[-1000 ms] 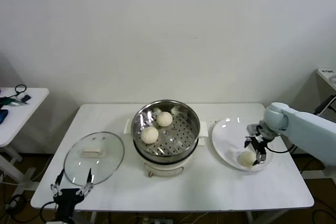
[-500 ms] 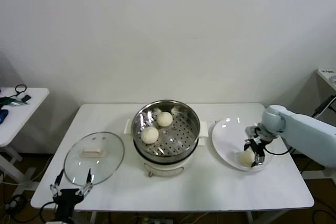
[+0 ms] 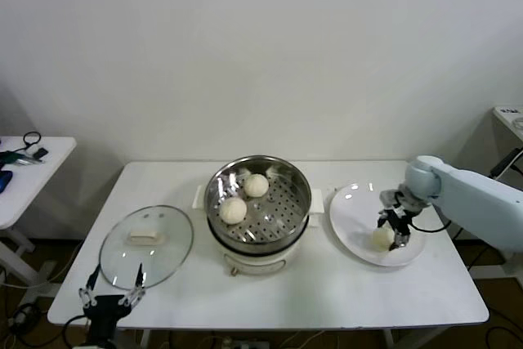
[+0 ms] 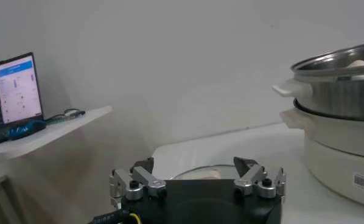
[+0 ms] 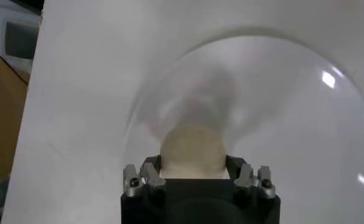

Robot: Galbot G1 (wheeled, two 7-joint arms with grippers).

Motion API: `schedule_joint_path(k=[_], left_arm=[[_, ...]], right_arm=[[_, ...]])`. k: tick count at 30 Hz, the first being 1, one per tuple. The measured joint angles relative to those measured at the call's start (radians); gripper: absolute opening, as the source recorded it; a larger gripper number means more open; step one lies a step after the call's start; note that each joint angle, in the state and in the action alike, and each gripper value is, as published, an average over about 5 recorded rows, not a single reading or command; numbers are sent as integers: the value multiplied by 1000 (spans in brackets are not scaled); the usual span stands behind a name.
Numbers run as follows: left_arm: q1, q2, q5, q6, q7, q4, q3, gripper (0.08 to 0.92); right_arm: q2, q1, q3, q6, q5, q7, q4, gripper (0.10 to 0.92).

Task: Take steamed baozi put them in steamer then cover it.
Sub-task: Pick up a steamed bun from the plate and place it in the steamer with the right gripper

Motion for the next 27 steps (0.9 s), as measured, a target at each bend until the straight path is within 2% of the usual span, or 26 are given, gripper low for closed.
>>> schedule_joint_path(k=[16, 27], left_arm=[[6, 5, 17, 7, 1, -18, 11, 823], [27, 1, 18, -7, 2, -16, 13, 823]], right_arm=[[142, 323, -91, 320, -109, -97, 116, 687], [297, 449, -106, 438, -108, -124, 186, 693]])
